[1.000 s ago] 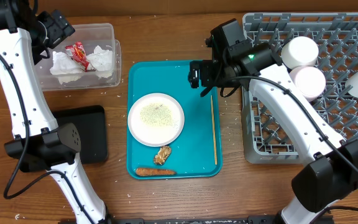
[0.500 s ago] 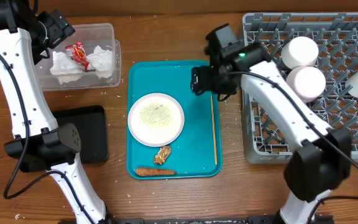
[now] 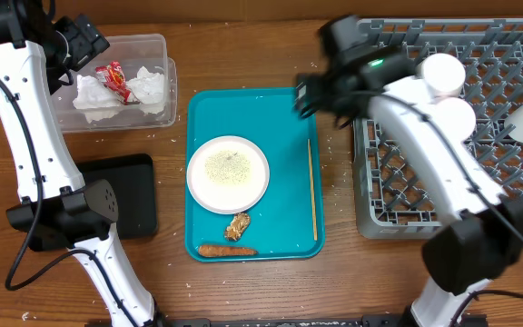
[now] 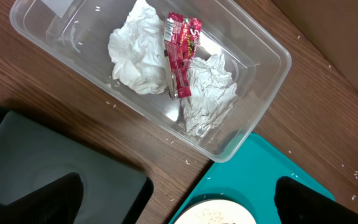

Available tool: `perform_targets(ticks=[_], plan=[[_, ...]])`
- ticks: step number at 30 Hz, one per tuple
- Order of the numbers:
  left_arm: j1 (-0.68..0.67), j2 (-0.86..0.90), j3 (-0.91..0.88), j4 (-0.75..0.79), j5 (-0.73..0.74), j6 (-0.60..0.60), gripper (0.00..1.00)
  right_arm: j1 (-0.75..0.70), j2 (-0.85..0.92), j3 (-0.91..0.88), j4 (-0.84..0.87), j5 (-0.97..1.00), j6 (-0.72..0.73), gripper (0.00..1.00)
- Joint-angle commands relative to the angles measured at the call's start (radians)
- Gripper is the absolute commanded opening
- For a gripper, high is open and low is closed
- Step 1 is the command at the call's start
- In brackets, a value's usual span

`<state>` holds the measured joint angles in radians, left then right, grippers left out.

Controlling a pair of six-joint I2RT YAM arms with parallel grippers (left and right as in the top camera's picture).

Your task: Sort waste into correct bins and load items into the dishwasher

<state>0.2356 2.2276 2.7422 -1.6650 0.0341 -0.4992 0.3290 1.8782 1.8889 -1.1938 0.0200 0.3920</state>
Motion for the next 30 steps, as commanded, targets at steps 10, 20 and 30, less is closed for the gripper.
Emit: perform_targets(ticks=[10, 20, 30], plan=[[0.003, -0.005, 0.01, 0.004, 0.04, -0.054, 1.0, -0.442, -0.069, 0.055, -0.047, -0.004, 0.005, 1.0], [-0.023, -0.004, 0.008, -0.024, 0.416, 0.078, 0.93, -0.549, -0.069, 0.055, -0.045, -0.007, 0.005, 1.0], [-0.377, -0.004, -0.027, -0.025, 0.301, 0.246, 1.0, -0.549, -0.069, 0.055, -0.045, -0.007, 0.005, 1.0]])
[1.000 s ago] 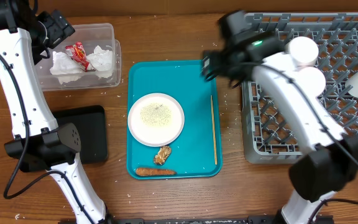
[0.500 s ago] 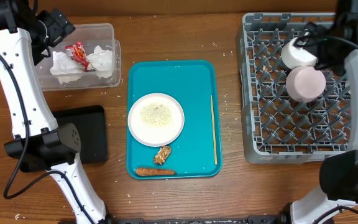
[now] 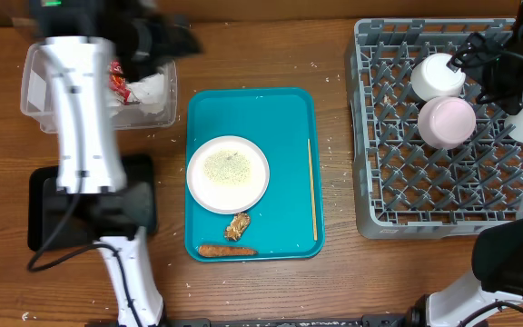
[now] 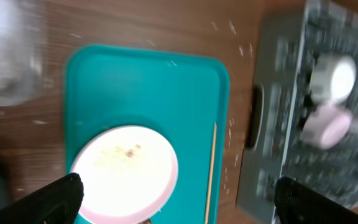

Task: Sort waste into correct bins and load items into the dishwasher
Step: 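Move the left gripper over the white rice plate on the tray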

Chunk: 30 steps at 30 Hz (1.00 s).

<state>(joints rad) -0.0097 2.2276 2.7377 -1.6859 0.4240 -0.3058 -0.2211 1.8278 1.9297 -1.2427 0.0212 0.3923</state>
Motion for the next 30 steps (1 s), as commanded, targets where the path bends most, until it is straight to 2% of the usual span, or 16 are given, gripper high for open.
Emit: perform_targets(ticks=[1, 5, 10, 15, 19, 21, 22, 23, 26, 30], plan=[[-0.214, -0.004, -0.049, -0.004, -0.189, 0.021, 1.0, 0.001, -0.019, 0.014, 0.003, -0.008, 0.005, 1.0], [-0.335, -0.004, -0.103, -0.004, -0.307, -0.017, 1.0, 0.001, -0.019, 0.014, 0.003, -0.008, 0.005, 1.0], [-0.429, -0.004, -0.211, -0.004, -0.274, -0.092, 1.0, 0.001, -0.019, 0.014, 0.003, -0.008, 0.005, 1.0], [-0.494, -0.004, -0.414, 0.006, -0.282, -0.176, 1.0, 0.001, -0.019, 0.014, 0.003, -0.008, 0.005, 1.0], [-0.519, -0.004, -0.578, 0.093, -0.277, -0.193, 0.99, 0.001, -0.019, 0.014, 0.003, -0.008, 0.005, 1.0], [-0.524, -0.004, -0.64, 0.145, -0.271, -0.193, 0.93, 0.001, -0.018, 0.014, 0.003, -0.008, 0.005, 1.0], [-0.525, -0.004, -0.696, 0.199, -0.271, -0.192, 0.86, 0.001, -0.019, 0.014, 0.003, -0.008, 0.005, 1.0], [-0.525, -0.004, -0.724, 0.23, -0.277, -0.188, 0.83, 0.001, -0.019, 0.014, 0.003, -0.008, 0.005, 1.0], [-0.525, -0.004, -0.795, 0.306, -0.303, -0.188, 0.76, 0.001, -0.019, 0.014, 0.003, -0.008, 0.005, 1.0], [-0.525, -0.003, -0.861, 0.367, -0.397, -0.188, 0.74, 0.001, -0.019, 0.014, 0.003, -0.008, 0.005, 1.0]])
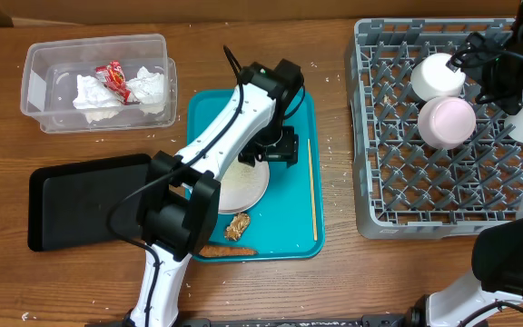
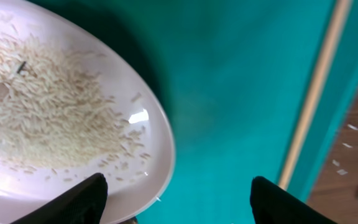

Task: Sort waste into correct bins and load items into the dishwasher
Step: 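Move the left gripper over the white rice plate on the tray, then grasp the rim of the rice plate with the left gripper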

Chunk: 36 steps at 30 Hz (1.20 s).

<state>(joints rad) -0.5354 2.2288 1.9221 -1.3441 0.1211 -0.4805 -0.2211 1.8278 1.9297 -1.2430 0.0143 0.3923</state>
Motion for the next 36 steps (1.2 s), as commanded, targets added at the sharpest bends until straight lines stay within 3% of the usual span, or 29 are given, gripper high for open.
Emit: perform_targets(ticks=[1, 4, 10, 20, 28, 36], plan=[[0.001, -0.003, -0.057, 0.036, -0.117, -0.013, 0.71, 0.001, -0.019, 0.014, 0.004, -0.001, 0.005, 1.0], [0.001, -0.003, -0.074, 0.075, -0.147, 0.034, 0.63, 0.001, -0.019, 0.014, 0.004, -0.001, 0.005, 1.0], [-0.008, 0.002, -0.088, 0.148, -0.146, 0.144, 0.66, 0.001, -0.019, 0.014, 0.003, -0.001, 0.005, 1.0], [-0.01, 0.05, -0.09, 0.144, -0.145, 0.117, 0.64, 0.001, -0.019, 0.014, 0.003, -0.001, 0.005, 1.0], [-0.014, 0.057, -0.092, 0.146, -0.056, 0.097, 0.63, 0.001, -0.019, 0.014, 0.003, -0.001, 0.005, 1.0], [-0.024, 0.057, -0.102, 0.165, -0.051, 0.03, 0.56, 0.001, -0.019, 0.014, 0.003, -0.001, 0.005, 1.0]])
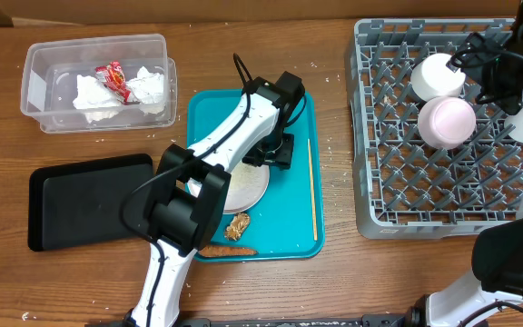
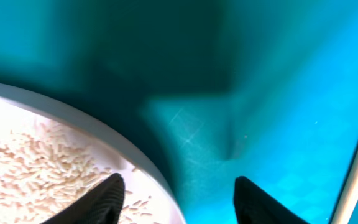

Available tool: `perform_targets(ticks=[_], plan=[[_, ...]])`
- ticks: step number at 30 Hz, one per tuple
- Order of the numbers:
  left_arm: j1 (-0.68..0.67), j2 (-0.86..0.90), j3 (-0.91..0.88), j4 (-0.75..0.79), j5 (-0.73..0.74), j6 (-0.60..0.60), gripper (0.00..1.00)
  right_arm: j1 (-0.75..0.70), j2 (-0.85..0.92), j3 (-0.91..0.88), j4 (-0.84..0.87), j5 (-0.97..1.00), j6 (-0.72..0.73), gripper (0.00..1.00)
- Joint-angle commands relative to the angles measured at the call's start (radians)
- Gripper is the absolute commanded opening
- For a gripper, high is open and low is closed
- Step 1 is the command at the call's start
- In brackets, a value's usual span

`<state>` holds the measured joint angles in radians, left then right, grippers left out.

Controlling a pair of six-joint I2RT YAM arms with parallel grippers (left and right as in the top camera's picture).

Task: Sort waste into correct bins and load items into the dishwasher
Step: 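Grasp the rim of the rice plate with the left gripper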

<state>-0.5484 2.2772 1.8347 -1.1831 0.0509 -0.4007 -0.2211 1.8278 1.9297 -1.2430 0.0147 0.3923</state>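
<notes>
A white plate [image 1: 236,186] with rice grains on it lies on the teal tray [image 1: 209,113]. My left gripper [image 1: 277,151] is low at the plate's right edge. In the left wrist view the left gripper [image 2: 179,200] is open. One finger is over the plate [image 2: 55,155], the other over bare tray [image 2: 278,93], with the plate's rim between them. A wooden chopstick [image 1: 312,191] lies along the tray's right side. My right gripper [image 1: 500,65] is over the far right of the dish rack [image 1: 398,200]. Its fingers cannot be made out.
Two brown food scraps [image 1: 237,226] lie near the tray's front edge. A clear bin [image 1: 36,91] with crumpled tissues and a red wrapper stands back left, and a black bin [image 1: 89,200] front left. A white cup [image 1: 439,74] and a pink cup [image 1: 448,121] sit in the rack.
My left gripper has come lower and closer to the tray at the plate's right rim, and its fingers stand slightly nearer each other. The right arm has not moved.
My left gripper was open above the clear bin while the right arm was between the tray and the rack. Then the left was swinging over the tray and the right was at the rack's far right. The left was then low at the plate's rim, where it is now.
</notes>
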Motion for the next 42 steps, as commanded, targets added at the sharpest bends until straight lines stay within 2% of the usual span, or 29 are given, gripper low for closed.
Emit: perform_targets(ticks=[1, 7, 17, 31, 37, 42], plan=[[-0.012, 0.009, -0.014, 0.006, 0.015, -0.059, 0.54, 0.001, -0.019, 0.014, 0.003, -0.002, 0.005, 1.0], [-0.017, 0.009, -0.015, 0.009, -0.092, -0.114, 0.48, 0.001, -0.019, 0.014, 0.003, -0.002, 0.005, 1.0], [-0.025, 0.009, -0.015, 0.021, -0.114, -0.15, 0.4, 0.001, -0.019, 0.014, 0.003, -0.002, 0.005, 1.0], [-0.056, 0.04, -0.015, 0.016, -0.155, -0.157, 0.37, 0.001, -0.019, 0.014, 0.003, -0.002, 0.005, 1.0], [-0.056, 0.042, -0.015, 0.006, -0.16, -0.157, 0.25, 0.001, -0.019, 0.014, 0.003, -0.002, 0.005, 1.0], [-0.056, 0.042, -0.014, -0.008, -0.162, -0.158, 0.11, 0.001, -0.019, 0.014, 0.004, -0.002, 0.005, 1.0]])
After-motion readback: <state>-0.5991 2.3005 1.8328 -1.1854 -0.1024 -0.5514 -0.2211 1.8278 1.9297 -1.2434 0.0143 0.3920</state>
